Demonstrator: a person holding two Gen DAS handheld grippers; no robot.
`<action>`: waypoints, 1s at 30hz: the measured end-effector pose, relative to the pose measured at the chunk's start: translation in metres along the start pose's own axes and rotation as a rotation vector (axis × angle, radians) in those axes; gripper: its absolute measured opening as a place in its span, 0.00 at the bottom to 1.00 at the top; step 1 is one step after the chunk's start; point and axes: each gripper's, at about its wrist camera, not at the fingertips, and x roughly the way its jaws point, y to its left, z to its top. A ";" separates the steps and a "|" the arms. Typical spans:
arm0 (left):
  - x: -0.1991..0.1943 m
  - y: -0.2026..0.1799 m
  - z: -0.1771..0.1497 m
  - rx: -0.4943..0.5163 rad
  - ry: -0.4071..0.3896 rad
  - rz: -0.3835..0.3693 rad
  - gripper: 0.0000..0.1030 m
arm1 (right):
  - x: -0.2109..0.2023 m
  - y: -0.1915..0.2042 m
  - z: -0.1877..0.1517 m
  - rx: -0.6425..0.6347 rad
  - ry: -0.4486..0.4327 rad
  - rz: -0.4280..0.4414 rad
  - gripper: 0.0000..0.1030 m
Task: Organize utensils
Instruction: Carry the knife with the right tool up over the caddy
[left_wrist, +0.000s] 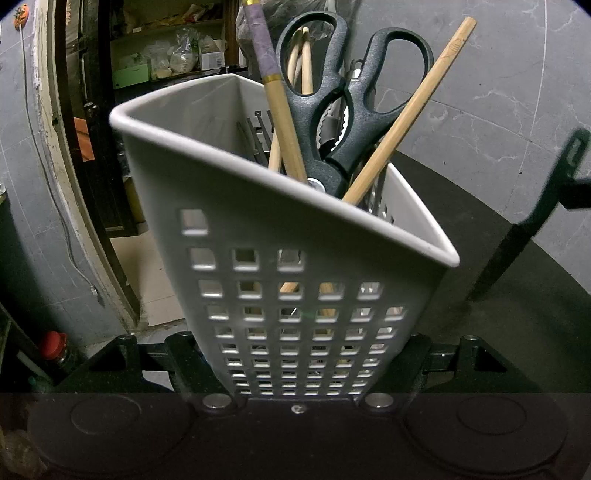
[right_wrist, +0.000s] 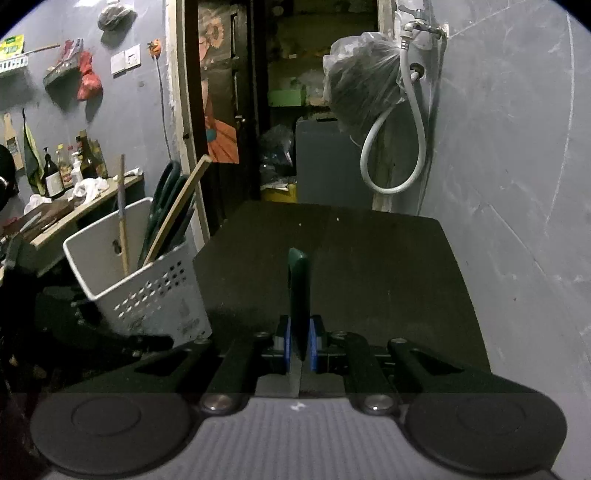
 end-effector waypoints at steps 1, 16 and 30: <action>0.000 0.000 0.000 0.000 0.000 0.000 0.75 | -0.003 0.000 -0.002 0.001 0.003 -0.001 0.11; 0.000 -0.001 0.002 0.008 0.002 0.002 0.74 | -0.004 0.004 -0.024 0.045 0.042 -0.003 0.12; 0.000 -0.002 0.002 0.010 0.002 0.004 0.74 | 0.005 0.002 -0.025 0.056 0.046 0.007 0.13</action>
